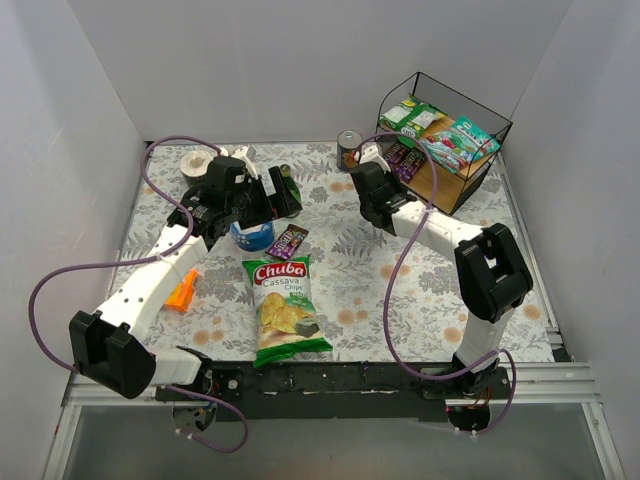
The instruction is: Place and organize the candy bags onto the shelf
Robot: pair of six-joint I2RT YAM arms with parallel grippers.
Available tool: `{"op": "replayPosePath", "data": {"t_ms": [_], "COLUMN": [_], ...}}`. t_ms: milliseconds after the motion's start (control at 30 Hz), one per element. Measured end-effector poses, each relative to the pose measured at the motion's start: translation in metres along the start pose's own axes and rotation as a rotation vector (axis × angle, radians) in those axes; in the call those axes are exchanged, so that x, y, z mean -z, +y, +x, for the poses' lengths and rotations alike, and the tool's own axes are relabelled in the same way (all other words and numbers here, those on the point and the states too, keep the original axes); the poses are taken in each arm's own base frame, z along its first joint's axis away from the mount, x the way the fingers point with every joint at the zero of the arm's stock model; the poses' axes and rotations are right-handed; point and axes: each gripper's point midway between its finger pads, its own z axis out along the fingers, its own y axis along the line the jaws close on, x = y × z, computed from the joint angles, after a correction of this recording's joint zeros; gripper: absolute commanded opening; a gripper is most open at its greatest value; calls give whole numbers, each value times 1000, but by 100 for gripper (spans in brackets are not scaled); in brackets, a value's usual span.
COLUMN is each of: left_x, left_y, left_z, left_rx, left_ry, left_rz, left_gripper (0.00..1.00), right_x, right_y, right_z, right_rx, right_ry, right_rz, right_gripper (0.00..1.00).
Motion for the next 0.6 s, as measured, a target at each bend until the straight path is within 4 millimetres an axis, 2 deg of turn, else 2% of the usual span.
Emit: {"op": "replayPosePath", "data": {"t_ms": [267,433,600], "left_x": [1,1,1], "left_y": [-1,-1,-1], "left_z": [-1,-1,-1], "left_rx": [0,0,4], "left_ry": [-1,-1,0], "left_rz": [1,0,0], "left_gripper": [98,98,98], "right_x": [-12,-25,-37], "right_y": [-34,-54,-65], "right_z": [-23,-23,-19], "right_rx": [60,109,169], "right_ry": [-74,-99,-112], "right_rz": [119,175,200], "right_gripper": [1,1,1]}}
